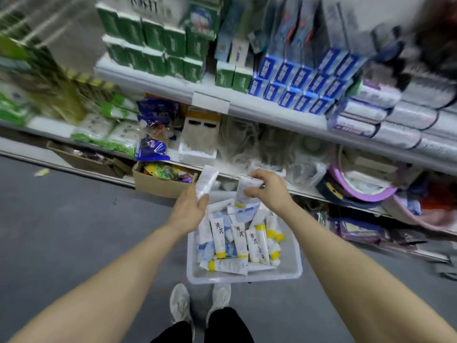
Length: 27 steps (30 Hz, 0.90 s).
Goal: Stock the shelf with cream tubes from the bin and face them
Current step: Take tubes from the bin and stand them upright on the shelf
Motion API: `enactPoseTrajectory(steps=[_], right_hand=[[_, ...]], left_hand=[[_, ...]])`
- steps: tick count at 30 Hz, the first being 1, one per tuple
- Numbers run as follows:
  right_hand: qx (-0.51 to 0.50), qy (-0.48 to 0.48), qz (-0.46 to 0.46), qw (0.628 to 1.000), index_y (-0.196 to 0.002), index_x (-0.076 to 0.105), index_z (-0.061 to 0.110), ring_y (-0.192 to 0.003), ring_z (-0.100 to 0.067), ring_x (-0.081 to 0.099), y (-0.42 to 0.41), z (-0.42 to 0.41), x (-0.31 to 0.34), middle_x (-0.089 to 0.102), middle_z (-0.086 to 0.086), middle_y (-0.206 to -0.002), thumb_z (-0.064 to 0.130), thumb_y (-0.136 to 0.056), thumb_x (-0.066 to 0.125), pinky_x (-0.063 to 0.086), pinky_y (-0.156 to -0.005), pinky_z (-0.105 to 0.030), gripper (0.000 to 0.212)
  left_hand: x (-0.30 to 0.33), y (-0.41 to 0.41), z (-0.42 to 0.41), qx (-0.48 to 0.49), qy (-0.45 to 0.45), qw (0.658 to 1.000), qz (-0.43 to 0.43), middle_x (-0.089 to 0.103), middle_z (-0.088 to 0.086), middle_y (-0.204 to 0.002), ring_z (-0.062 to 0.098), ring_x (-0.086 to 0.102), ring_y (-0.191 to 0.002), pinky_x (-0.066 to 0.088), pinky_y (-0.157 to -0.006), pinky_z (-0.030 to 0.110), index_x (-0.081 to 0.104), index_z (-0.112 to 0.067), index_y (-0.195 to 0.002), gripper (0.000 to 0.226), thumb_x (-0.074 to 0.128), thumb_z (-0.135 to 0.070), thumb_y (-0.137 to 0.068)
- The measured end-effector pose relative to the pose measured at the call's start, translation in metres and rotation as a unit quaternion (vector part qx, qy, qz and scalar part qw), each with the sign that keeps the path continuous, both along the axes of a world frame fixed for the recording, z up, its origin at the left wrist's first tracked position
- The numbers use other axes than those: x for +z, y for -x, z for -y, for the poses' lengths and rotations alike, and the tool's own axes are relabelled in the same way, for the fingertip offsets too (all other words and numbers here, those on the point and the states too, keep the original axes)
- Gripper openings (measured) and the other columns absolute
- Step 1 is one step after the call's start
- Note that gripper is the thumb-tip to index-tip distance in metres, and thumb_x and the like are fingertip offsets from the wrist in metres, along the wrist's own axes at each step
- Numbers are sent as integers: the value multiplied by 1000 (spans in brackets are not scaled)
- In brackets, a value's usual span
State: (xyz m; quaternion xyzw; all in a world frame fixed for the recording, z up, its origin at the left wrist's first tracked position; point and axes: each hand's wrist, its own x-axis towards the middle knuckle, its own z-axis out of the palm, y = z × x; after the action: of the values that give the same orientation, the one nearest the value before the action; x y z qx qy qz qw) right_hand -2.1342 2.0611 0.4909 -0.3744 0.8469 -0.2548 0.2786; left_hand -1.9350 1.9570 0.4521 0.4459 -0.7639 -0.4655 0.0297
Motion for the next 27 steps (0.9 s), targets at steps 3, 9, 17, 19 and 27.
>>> enactPoseTrajectory(steps=[3, 9, 17, 19, 27], right_hand=[[8, 56, -36, 998, -83, 62, 30, -76, -15, 60, 3, 12, 57, 66, 10, -77, 23, -67, 79, 47, -69, -28, 24], [85, 123, -95, 984, -101, 58, 35, -78, -12, 63, 11, 30, 153, 67, 9, -85, 32, -78, 76, 52, -70, -30, 29], [180, 231, -224, 930, -117, 47, 24, -67, -7, 57, 14, 53, 312, 59, 12, -81, 27, -91, 63, 50, -66, -32, 30], [181, 263, -241, 916, -120, 48, 23, -70, -12, 60, 12, 56, 353, 62, 8, -85, 28, -90, 65, 50, -66, -30, 35], [105, 397, -256, 875, -116, 58, 18, -67, -9, 62, 24, 79, 487, 63, -1, -89, 16, -85, 68, 52, -57, -16, 32]], left_hand=[[47, 4, 18, 15, 35, 999, -27, 45, 11, -134, 29, 49, -118, 42, -92, 37, 34, -11, -136, 50, 51, -34, -95], [147, 10, 52, 11, 167, 984, -61, 56, 6, -129, 26, 56, -111, 47, -83, 36, 40, -15, -134, 51, 56, -41, -92], [299, 5, 73, 63, 330, 930, -152, 63, 0, -124, 21, 61, -107, 49, -88, 36, 47, -21, -130, 52, 60, -46, -87], [337, 4, 74, 78, 363, 910, -183, 64, -2, -122, 18, 62, -105, 49, -85, 31, 48, -21, -129, 52, 62, -48, -87], [448, 16, 97, 90, 415, 864, -271, 66, -5, -111, 14, 62, -96, 50, -84, 32, 57, -21, -118, 43, 65, -45, -84]])
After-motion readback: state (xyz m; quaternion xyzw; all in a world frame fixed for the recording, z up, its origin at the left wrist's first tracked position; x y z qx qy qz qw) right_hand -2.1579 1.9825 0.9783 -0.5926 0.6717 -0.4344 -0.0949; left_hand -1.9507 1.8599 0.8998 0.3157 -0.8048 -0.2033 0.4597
